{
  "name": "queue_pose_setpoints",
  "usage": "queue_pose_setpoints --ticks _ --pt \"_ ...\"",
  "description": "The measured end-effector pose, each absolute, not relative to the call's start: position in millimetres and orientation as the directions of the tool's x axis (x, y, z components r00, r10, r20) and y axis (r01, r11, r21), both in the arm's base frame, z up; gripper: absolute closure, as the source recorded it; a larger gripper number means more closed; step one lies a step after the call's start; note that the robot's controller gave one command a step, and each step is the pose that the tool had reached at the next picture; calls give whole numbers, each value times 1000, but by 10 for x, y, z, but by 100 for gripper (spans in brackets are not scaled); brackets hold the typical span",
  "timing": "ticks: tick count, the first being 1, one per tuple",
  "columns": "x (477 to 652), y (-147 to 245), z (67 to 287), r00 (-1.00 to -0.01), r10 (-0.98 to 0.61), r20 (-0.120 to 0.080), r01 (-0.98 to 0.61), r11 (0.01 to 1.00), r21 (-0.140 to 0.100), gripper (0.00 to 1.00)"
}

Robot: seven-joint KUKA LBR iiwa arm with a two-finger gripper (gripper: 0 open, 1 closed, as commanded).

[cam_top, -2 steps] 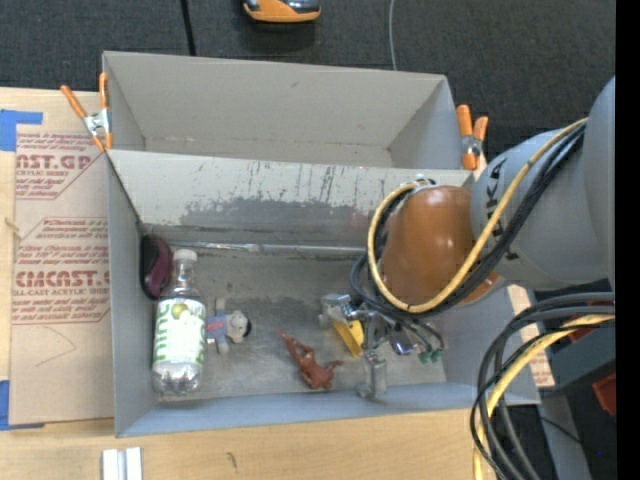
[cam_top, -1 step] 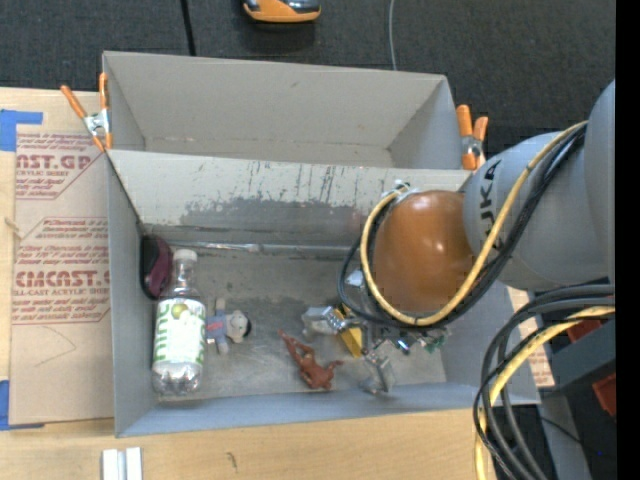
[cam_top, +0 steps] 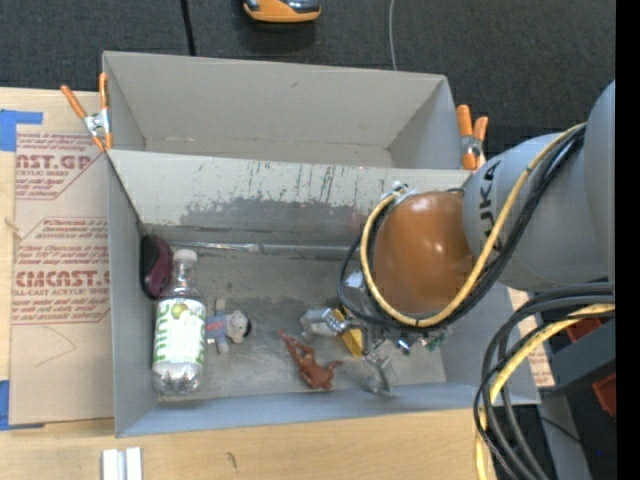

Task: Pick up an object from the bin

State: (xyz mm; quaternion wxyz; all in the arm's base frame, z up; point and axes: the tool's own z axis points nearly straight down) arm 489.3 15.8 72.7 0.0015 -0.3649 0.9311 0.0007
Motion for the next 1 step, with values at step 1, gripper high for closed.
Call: queue_pose_setpoints --ticks 1 --pt "4897 218 721 -756 -654 -5 -654 756 -3 0"
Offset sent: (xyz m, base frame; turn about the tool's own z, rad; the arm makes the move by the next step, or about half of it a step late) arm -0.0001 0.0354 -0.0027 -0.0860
